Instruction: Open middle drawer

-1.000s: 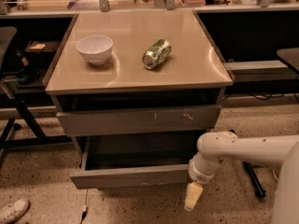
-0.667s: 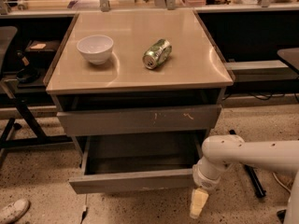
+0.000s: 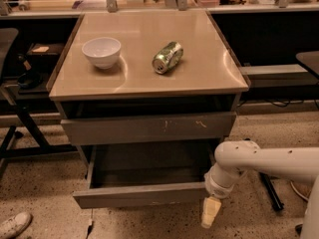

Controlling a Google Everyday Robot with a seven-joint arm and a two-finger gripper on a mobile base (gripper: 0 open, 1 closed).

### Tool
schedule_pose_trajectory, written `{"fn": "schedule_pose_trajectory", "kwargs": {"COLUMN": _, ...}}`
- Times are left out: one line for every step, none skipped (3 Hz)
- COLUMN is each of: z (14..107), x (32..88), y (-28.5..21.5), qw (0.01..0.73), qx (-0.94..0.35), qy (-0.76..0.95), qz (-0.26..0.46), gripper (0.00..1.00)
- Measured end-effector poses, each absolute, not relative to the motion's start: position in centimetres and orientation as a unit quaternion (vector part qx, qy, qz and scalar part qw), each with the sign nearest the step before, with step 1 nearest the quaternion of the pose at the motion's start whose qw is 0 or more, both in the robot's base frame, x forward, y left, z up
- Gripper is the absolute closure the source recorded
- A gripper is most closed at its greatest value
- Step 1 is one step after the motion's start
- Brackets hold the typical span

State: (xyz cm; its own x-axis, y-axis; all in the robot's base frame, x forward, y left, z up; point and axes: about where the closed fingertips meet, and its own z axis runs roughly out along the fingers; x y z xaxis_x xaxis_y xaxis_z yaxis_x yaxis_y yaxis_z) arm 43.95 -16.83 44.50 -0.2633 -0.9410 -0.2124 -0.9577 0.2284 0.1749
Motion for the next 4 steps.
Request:
{"fn": "schedule_pose_trajectory", "kwargs": {"z": 43.1, "x": 45.3, "y": -15.7, "qw": 0.029, "qx": -0.610, "qy": 0.779, "qz": 0.142, "gripper": 0.00}}
{"fn": "schedule_pose_trajectory", "kwargs": {"z": 40.7, "x": 44.5, "y": -14.6, "qw": 0.006, "qx": -0.614, "qy": 0.774, "qz": 0.158, "gripper": 0.00}}
{"fn": "schedule_pose_trajectory", "kwargs": {"z": 40.2, "x": 43.6, "y": -13.9, "qw": -0.006, "qx": -0.620, "qy": 0.766, "qz": 0.169, "gripper": 0.00}}
{"fn": "schedule_pose_trajectory", "kwargs": {"z": 40.4, "x": 42.0, "y": -13.9, "qw": -0.015, "qx": -0.623, "qy": 0.760, "qz": 0.186, "gripper": 0.00}}
